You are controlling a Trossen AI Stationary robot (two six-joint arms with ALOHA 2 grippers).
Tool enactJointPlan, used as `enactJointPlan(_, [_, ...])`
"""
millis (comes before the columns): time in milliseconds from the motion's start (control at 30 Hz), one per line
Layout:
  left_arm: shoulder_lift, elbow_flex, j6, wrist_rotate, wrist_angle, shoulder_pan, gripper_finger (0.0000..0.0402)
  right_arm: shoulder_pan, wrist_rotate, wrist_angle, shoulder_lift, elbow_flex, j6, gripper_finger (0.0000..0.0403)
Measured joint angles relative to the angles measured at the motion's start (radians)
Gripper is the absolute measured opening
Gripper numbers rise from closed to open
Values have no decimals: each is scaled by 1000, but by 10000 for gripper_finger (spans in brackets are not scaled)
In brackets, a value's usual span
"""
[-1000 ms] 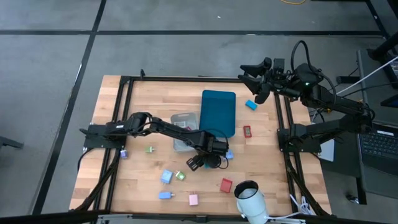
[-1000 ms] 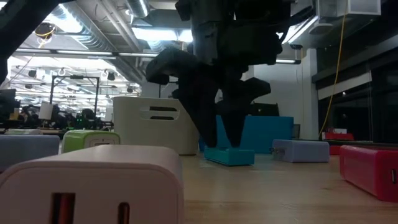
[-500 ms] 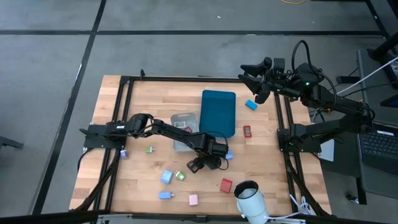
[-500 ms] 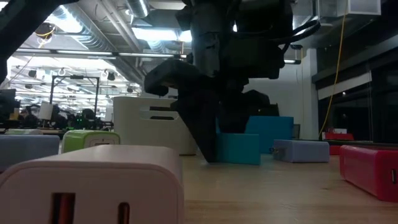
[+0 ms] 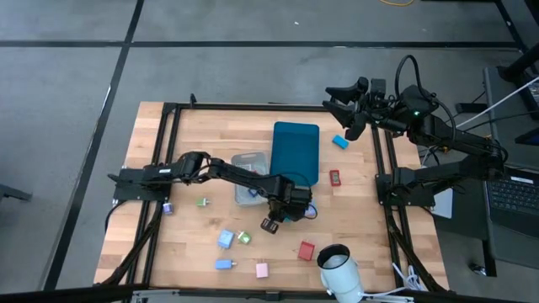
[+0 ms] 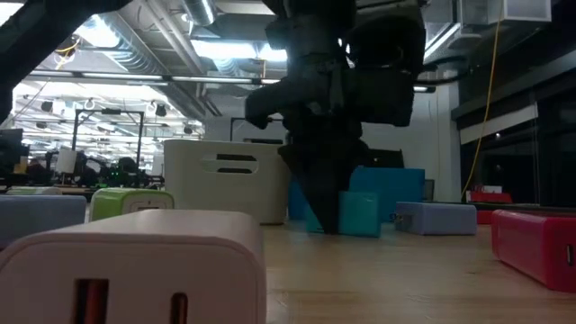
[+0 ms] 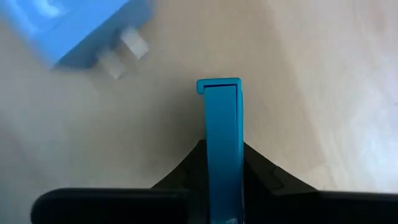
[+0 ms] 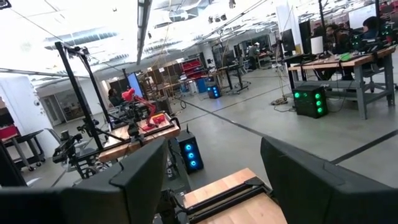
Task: Pick & Place Office items
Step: Put the left light blue timer into the gray bin
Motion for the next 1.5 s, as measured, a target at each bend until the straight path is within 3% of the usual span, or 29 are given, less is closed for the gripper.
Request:
enactJointPlan(467, [-50,402,-102,-13,-140,100,43,0,-52,103,-4,0,-4,265])
enactJointPlan(600, [-137,354,-144,-24,-175,127,43,0,-51,96,-8,0,-14,265])
enactJointPlan(700, [-203,354,-135,-97,-256,136,43,0,-50,89,-13,0,-35,265])
enactJointPlan(1033, [-385,354,-254,-171,-152,154,43,-5,-50,22,-18,0,-61,265])
enactJointPlan(1167, [-425,355,-312,-216,-104,131,43,-5,-50,7,-18,0,-61,265])
enactJointPlan(1367, [-425,354,-327,-312,-232,106,43,-13,-53,-24,-18,0,-60,265])
enactJointPlan(1500, [-452,350,-389,-312,-225,106,43,-13,-53,-43,-18,0,-60,265])
